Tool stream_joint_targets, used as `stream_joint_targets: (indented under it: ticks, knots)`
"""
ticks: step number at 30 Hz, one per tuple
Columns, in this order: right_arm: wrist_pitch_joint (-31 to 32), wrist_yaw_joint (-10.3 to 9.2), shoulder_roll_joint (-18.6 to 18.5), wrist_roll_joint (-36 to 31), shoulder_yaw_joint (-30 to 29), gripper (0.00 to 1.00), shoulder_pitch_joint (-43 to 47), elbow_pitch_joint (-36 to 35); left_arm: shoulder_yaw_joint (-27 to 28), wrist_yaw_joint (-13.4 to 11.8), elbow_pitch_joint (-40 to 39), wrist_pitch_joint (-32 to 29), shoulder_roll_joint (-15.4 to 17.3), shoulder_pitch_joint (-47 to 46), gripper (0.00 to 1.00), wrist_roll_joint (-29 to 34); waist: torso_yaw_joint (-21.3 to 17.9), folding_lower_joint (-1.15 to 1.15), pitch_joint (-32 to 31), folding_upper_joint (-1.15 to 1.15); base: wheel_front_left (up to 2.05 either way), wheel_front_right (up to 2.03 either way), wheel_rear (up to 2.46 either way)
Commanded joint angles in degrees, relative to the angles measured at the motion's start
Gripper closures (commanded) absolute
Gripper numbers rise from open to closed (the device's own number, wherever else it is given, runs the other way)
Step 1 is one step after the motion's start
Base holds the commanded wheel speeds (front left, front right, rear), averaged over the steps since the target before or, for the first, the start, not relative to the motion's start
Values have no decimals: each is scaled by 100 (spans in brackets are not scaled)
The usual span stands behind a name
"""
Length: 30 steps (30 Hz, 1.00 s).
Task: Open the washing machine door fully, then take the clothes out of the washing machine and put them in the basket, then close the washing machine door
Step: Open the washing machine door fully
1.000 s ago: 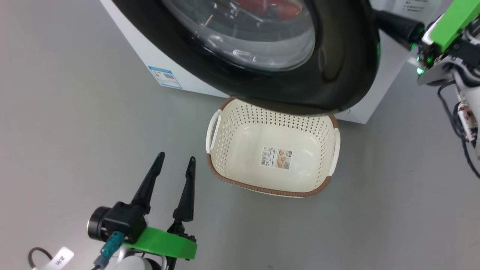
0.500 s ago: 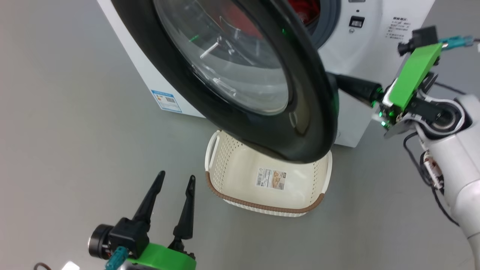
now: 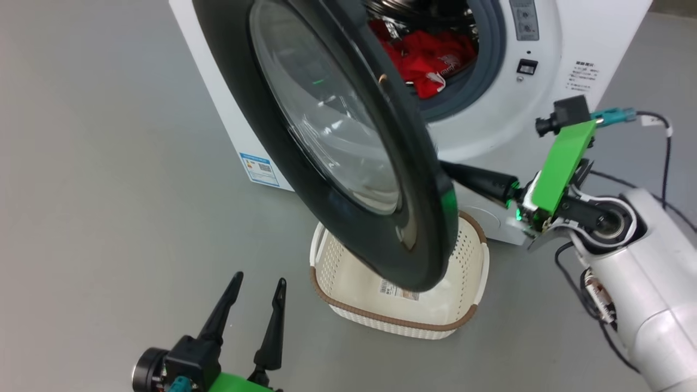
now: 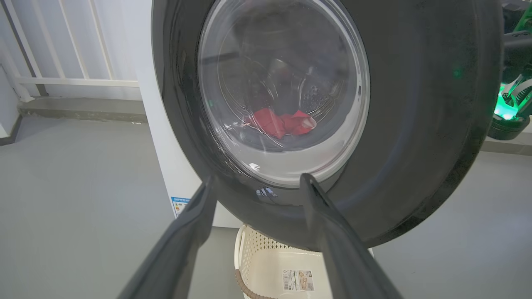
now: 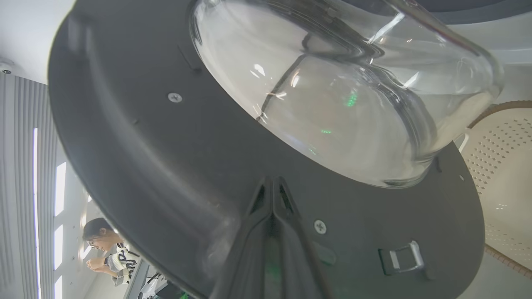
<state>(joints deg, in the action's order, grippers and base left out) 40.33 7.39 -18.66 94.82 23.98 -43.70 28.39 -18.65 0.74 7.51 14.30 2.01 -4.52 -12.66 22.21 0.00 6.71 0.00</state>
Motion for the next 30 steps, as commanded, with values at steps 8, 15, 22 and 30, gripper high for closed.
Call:
stream_joint_targets:
  ticks: [8,15,22,30]
  knots:
    - [64,10,338,-121,107,100,409,-441,152,-42,-75,70,87,117,0,81,225,0,-228,0,0,0,0]
    - [63,10,502,-182,117,100,645,-551,223,-71,-37,70,87,213,0,115,405,0,-356,0,0,0,0]
    - [101,10,654,-215,117,100,824,-611,280,-107,14,70,87,268,0,149,634,0,-465,0,0,0,0]
    - [167,10,844,-282,165,100,806,-607,429,-179,-29,70,87,345,0,166,731,0,-486,0,0,0,0]
